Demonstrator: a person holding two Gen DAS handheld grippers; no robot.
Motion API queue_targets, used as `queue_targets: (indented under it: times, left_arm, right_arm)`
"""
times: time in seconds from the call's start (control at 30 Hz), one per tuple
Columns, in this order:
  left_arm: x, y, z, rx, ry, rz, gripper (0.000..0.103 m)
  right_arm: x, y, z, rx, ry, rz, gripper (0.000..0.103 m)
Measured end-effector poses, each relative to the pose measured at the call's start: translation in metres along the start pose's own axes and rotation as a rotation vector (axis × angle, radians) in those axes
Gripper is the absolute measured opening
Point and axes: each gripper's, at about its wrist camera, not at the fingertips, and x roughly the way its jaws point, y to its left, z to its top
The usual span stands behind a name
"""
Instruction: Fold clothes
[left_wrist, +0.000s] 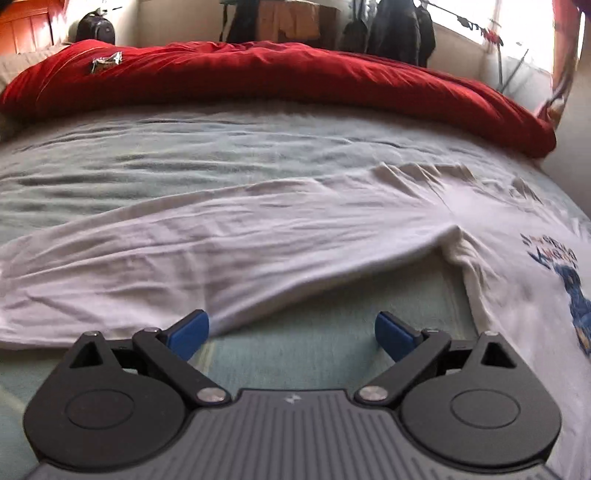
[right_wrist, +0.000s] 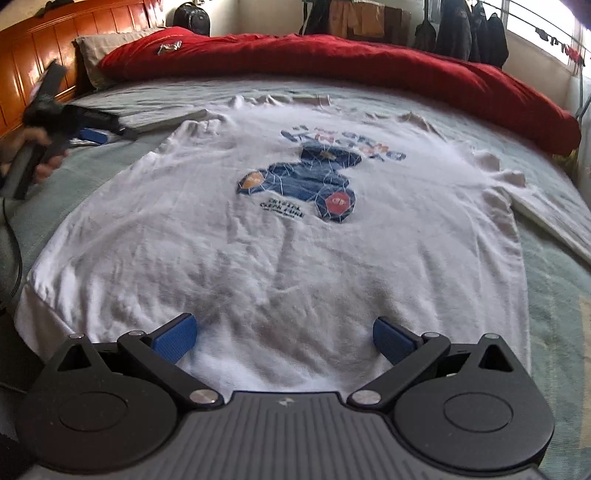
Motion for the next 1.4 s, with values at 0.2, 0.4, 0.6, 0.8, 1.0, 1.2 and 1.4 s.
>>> queue_targets:
  times: [0.2, 0.4, 0.6, 0.8, 1.0, 1.2, 1.4]
  left_arm:
    - [0.01, 0.02, 0.034, -0.026, -0.077, 0.04, 0.096]
    - [0.021, 0.043, 0.012, -0.115, -0.007, 0.055, 0.096]
    - [-0.015, 0.074, 0.012, -0.083, -0.037, 0.056, 0.096]
    - [-0.001, 0.138, 0.007, -0.262, -0.016, 0.135, 0.096]
    - [-0.03, 0.14, -0.009, -0.176, -0.041, 0.104, 0.096]
    - [-0.023, 0.175, 0.008, -0.256, -0.083, 0.174, 0.096]
    - [-0.025, 0.166, -0.017, -0.175, -0.012, 0.185, 0.096]
  right_arm:
    - [0.003, 0.001, 0.005, 0.013, 0.006, -0.016, 0.103]
    - [-0.002, 0.005, 0.006, 0.005, 0.01, -0.023, 0.103]
    - [-0.002, 0.005, 0.011, 0.021, 0.011, -0.015, 0.103]
    - [-0.007, 0.011, 0.015, 0.014, -0.002, -0.024, 0.103]
    - [-0.003, 0.01, 0.017, 0.011, 0.015, -0.035, 0.103]
    - [-0.003, 0.014, 0.022, 0.014, 0.001, -0.032, 0.103]
    - [-0.001, 0.013, 0.023, 0.001, 0.012, -0.042, 0.103]
